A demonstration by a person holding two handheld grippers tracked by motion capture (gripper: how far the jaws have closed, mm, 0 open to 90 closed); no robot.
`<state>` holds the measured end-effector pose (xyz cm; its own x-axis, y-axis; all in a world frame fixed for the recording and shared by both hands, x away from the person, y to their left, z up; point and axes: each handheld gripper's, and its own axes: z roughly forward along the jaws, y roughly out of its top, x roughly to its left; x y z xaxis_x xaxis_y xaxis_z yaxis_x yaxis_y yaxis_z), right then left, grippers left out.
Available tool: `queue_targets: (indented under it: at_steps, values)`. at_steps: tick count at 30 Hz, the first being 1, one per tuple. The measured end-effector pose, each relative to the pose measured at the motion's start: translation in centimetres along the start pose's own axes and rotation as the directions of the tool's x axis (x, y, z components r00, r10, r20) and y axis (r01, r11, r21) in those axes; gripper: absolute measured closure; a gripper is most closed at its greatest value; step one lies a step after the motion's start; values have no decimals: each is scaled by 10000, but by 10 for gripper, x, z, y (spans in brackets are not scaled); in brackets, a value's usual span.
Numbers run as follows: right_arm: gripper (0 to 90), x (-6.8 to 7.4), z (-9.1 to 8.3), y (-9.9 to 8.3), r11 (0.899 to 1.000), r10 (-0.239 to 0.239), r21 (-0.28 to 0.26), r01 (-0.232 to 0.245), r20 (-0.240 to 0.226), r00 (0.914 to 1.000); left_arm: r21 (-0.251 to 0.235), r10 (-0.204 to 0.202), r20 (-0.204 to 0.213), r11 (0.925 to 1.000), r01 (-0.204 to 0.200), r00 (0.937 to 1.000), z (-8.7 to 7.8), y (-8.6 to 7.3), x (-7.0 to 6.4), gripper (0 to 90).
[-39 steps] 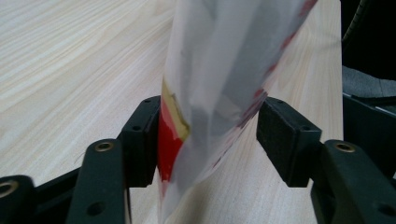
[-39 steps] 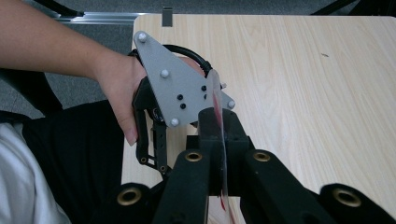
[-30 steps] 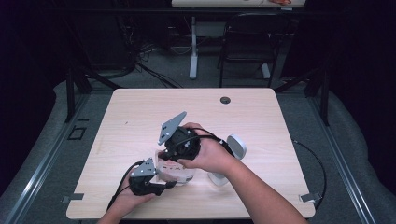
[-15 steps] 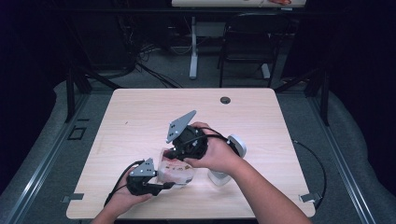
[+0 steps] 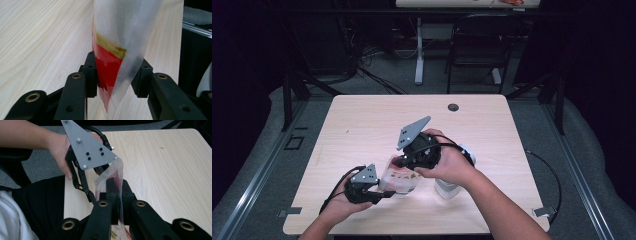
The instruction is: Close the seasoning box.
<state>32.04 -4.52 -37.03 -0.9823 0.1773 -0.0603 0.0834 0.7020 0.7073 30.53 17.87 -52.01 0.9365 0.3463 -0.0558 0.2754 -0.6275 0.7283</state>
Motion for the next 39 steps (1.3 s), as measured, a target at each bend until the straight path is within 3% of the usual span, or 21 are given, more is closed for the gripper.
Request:
queue_targets:
  at_steps: [25, 39]
  values:
    - [844, -4, -16, 1, 9994, 347, -48, -344, 816, 9961, 54, 73, 135, 10000, -74, 9999, -7, 11, 10, 656]
    - [867, -5, -24, 4, 9993, 370, 42, -375, 895, 9953, 350, 345, -50, 9988, -343, 9994, -17, 21, 11, 660]
